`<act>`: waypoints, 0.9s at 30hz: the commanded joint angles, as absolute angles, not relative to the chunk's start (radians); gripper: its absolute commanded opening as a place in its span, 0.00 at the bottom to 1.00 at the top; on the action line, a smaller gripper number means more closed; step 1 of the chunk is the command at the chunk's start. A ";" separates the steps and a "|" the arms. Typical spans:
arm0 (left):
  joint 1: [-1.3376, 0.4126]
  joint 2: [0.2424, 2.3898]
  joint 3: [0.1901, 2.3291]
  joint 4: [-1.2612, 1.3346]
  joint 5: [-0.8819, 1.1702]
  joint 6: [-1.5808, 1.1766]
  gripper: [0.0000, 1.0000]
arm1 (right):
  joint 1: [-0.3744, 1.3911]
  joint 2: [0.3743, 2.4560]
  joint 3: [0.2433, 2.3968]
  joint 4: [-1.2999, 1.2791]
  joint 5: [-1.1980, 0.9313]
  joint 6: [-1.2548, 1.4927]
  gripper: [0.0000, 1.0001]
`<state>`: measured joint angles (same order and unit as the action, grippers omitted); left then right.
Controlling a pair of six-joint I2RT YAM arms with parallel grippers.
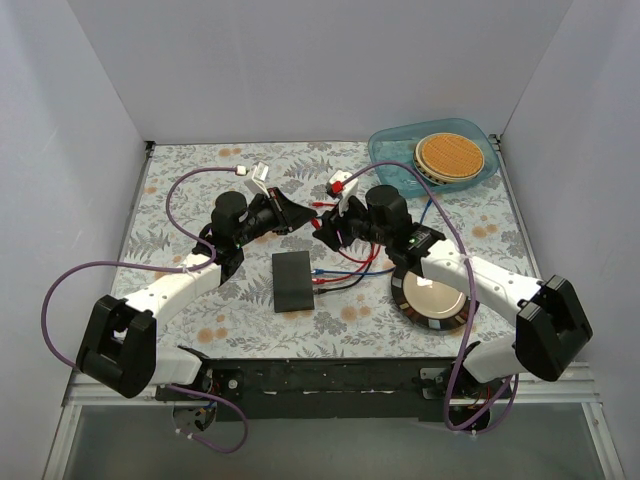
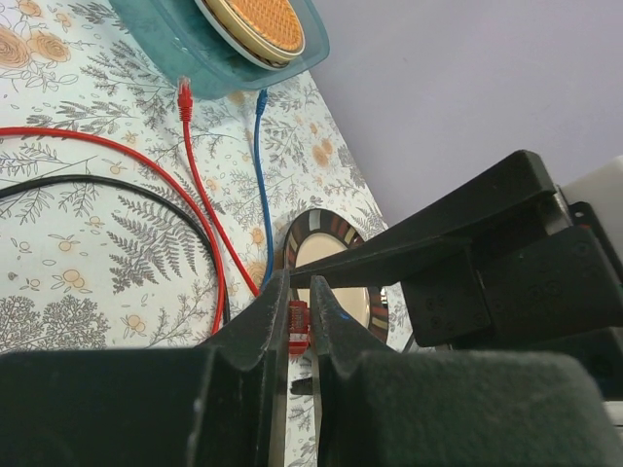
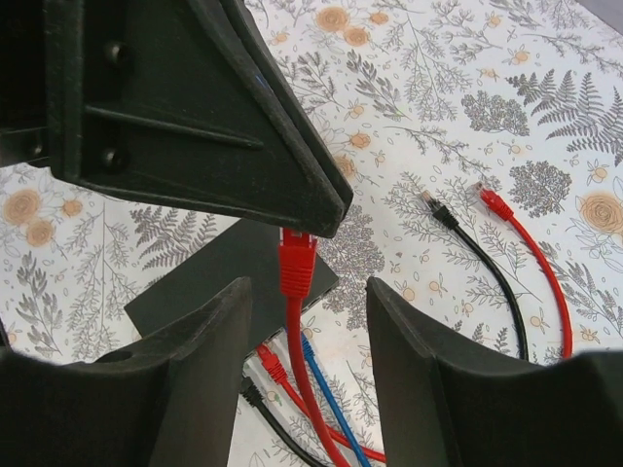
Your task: Insert the plug into the switch port
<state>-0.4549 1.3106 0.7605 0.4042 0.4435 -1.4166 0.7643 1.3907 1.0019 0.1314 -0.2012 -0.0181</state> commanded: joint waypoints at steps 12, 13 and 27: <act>-0.460 1.269 0.795 0.417 0.440 -1.402 0.00 | 0.775 1.422 1.063 0.176 -0.169 -0.008 0.25; -0.460 1.269 0.795 0.419 0.445 -1.405 0.00 | 0.775 1.422 1.065 0.178 -0.167 -0.008 0.21; -0.440 1.201 0.784 0.115 0.065 -1.390 0.93 | 0.769 1.492 1.023 0.110 -0.083 -0.060 0.01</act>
<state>-0.4587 1.2755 0.7696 0.2737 0.2897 -1.3937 0.7742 1.4704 1.0351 0.1059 -0.1333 -0.0193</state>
